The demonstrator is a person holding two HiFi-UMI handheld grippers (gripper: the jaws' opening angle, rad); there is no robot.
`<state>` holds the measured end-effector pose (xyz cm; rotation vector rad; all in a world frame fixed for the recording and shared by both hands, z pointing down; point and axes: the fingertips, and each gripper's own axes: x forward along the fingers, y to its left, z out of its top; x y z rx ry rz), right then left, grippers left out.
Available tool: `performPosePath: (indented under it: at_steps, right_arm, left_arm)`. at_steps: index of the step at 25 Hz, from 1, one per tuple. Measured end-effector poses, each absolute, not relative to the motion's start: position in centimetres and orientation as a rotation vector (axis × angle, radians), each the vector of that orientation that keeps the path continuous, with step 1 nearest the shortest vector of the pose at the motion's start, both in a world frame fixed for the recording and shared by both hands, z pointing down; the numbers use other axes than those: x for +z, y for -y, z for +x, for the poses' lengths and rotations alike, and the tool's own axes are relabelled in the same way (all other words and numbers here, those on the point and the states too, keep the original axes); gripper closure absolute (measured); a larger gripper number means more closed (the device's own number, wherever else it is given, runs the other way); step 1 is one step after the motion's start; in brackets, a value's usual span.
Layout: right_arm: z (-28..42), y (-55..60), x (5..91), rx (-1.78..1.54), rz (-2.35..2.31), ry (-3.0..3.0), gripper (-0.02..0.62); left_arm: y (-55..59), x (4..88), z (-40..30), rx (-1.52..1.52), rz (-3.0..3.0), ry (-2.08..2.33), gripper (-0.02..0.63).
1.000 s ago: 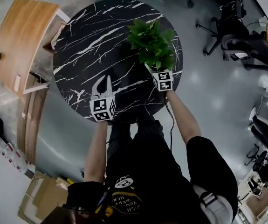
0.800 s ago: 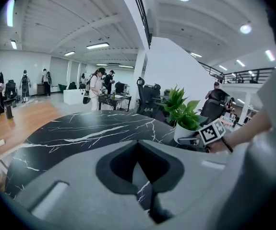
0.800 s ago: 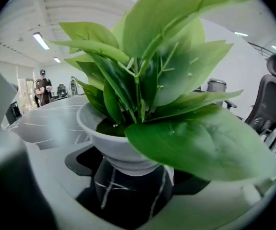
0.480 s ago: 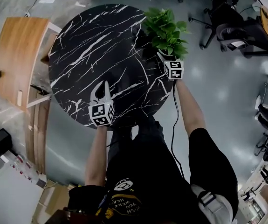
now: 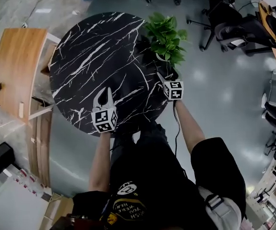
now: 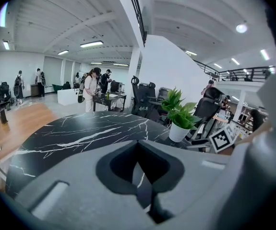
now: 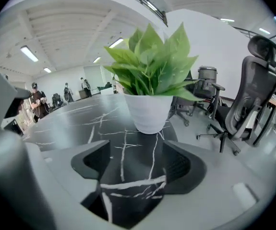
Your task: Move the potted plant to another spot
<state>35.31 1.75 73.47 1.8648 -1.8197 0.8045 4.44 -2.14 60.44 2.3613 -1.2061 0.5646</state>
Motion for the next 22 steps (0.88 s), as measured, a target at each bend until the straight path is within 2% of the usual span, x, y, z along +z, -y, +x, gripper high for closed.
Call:
performPosePath:
  at_steps: [2,4,5,7,12,22]
  right_arm:
    - [33.1,-4.0,70.5,0.853,1.887,1.877,0.396]
    - [30.5,-5.6,66.5,0.864,1.915,1.938,0.472]
    - [29.3,-6.2,64.2,0.852,1.939,1.959,0.537]
    - [27.3,-6.8,59.4,0.798,1.993,1.996,0.578]
    - [23.5,-8.5,50.6,0.659,2.124,2.026,0.592]
    - [22.6,-13.3,46.1,0.632,2.224,1.936,0.593]
  left_arm:
    - [1.6,59.0,5.2,0.563,2.392,1.193,0.603]
    - [1.2,56.6,5.9,0.539,2.435,1.177,0.603]
    - [1.0,55.2,6.5,0.516,2.460,1.159,0.603]
    - [0.4,52.5,8.2,0.461,2.518,1.091,0.602]
    - [-3.0,47.7,12.0,0.391,2.652,0.869,0.603]
    - [-9.0,43.4,15.6,0.356,2.736,0.634,0.602]
